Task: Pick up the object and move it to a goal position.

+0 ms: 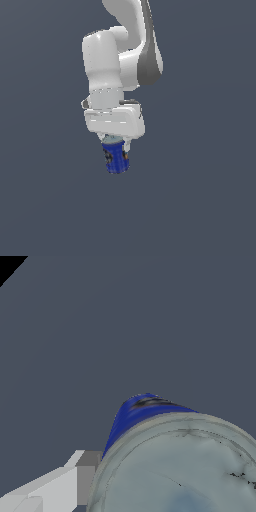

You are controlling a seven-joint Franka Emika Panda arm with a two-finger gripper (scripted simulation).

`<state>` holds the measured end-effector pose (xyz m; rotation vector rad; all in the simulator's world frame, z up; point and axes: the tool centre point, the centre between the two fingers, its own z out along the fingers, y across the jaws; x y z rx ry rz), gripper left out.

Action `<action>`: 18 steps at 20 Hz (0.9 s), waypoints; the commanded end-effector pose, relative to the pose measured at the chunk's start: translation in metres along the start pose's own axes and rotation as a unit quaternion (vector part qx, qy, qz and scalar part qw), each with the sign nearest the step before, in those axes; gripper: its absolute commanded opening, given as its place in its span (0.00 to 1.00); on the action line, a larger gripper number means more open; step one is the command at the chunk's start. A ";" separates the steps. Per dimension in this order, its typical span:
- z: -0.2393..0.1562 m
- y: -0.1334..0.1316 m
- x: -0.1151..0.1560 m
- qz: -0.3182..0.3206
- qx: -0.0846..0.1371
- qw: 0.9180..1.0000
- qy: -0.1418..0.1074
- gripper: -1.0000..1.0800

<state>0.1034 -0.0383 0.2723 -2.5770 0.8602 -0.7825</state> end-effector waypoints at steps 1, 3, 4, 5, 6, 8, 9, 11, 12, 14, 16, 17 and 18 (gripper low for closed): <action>-0.013 -0.009 0.016 -0.006 0.020 1.000 0.017 0.00; -0.022 -0.014 0.025 -0.010 0.034 0.999 0.027 0.00; -0.026 -0.016 0.030 -0.011 0.041 0.999 0.032 0.00; -0.030 -0.018 0.034 -0.013 0.047 0.998 0.036 0.00; -0.035 -0.020 0.039 -0.015 0.054 0.998 0.041 0.00; -0.043 -0.024 0.047 -0.018 0.066 0.996 0.050 0.00; -0.047 -0.026 0.051 -0.020 0.072 0.996 0.054 0.00; -0.055 -0.030 0.058 -0.023 0.084 0.994 0.062 0.00; -0.059 -0.032 0.061 -0.025 0.090 0.993 0.066 0.00; -0.067 -0.035 0.068 -0.027 0.101 0.992 0.074 0.00; -0.075 -0.038 0.075 -0.030 0.112 0.990 0.082 0.00; -0.079 -0.039 0.078 -0.032 0.117 0.989 0.085 0.00; -0.083 -0.041 0.081 -0.033 0.123 0.988 0.089 0.00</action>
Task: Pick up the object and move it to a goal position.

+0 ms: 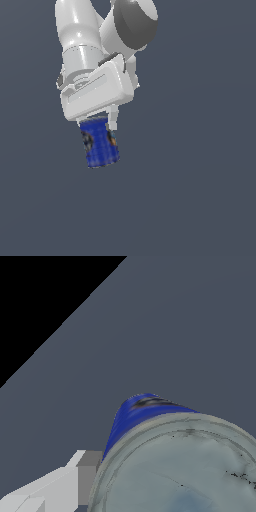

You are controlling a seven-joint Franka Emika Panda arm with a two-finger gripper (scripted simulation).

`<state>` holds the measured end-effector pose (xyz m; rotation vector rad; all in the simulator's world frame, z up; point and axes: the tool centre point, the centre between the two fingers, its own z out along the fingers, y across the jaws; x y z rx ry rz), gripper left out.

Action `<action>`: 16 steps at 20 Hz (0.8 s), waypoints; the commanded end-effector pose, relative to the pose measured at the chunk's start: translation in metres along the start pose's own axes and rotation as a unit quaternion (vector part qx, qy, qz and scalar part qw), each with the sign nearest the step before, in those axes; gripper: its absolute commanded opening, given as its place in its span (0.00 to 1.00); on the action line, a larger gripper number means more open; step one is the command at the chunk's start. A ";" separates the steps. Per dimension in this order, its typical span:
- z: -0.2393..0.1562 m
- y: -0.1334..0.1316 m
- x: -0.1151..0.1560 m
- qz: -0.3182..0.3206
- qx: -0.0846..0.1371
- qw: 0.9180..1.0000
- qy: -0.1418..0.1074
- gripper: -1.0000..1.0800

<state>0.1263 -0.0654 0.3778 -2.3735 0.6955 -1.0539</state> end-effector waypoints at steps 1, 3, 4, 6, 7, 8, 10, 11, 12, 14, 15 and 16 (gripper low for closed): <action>-0.009 -0.007 0.011 -0.005 0.015 1.000 0.012 0.00; -0.015 -0.011 0.019 -0.008 0.025 0.999 0.019 0.00; -0.019 -0.013 0.022 -0.009 0.031 0.999 0.023 0.00; -0.025 -0.016 0.029 -0.012 0.041 0.999 0.030 0.00; -0.028 -0.018 0.032 -0.013 0.046 0.998 0.033 0.00; -0.031 -0.020 0.035 -0.014 0.051 0.998 0.036 0.00; -0.036 -0.022 0.040 -0.016 0.059 0.997 0.042 0.00; -0.039 -0.024 0.043 -0.017 0.063 0.997 0.044 0.00; -0.041 -0.025 0.045 -0.018 0.067 0.997 0.047 0.00; -0.045 -0.027 0.049 -0.020 0.074 0.996 0.051 0.00; -0.047 -0.028 0.051 -0.020 0.077 0.995 0.053 0.00; -0.049 -0.029 0.053 -0.021 0.079 0.995 0.054 0.00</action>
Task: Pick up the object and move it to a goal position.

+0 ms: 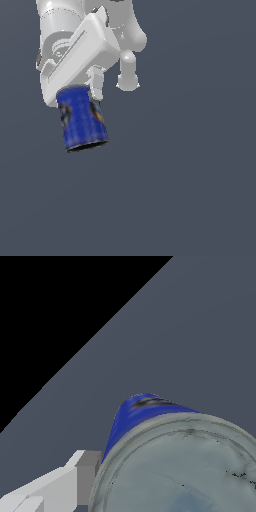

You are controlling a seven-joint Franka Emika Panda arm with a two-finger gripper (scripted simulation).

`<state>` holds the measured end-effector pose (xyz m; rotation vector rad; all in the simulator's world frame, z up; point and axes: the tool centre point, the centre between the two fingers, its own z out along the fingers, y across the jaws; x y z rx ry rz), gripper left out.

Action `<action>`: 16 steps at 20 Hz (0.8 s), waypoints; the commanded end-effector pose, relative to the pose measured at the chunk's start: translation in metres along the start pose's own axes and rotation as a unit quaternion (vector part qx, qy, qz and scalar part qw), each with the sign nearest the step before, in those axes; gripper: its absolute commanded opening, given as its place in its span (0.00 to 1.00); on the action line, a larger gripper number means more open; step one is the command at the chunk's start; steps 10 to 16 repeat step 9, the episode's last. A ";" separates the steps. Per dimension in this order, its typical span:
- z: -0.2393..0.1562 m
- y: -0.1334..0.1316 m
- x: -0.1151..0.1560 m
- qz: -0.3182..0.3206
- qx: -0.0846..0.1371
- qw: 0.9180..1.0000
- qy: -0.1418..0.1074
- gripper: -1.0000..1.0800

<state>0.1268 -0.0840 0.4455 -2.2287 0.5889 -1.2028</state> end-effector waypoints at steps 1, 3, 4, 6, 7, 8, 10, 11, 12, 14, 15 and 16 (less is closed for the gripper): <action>-0.005 -0.005 0.006 -0.003 0.008 1.000 0.006 0.00; -0.007 -0.006 0.009 -0.004 0.012 1.000 0.009 0.00; -0.008 -0.007 0.010 -0.004 0.014 1.000 0.010 0.00; -0.009 -0.008 0.012 -0.005 0.016 1.000 0.011 0.00; -0.010 -0.008 0.012 -0.005 0.017 1.000 0.012 0.00; -0.010 -0.008 0.012 -0.005 0.017 1.000 0.012 0.00; -0.010 -0.008 0.013 -0.005 0.017 1.000 0.012 0.00; -0.010 -0.008 0.013 -0.005 0.017 1.000 0.012 0.00; -0.010 -0.008 0.013 -0.005 0.017 1.000 0.012 0.00; -0.010 -0.008 0.013 -0.005 0.017 1.000 0.012 0.00; -0.010 -0.008 0.013 -0.005 0.017 1.000 0.012 0.00; -0.010 -0.008 0.013 -0.005 0.017 1.000 0.012 0.00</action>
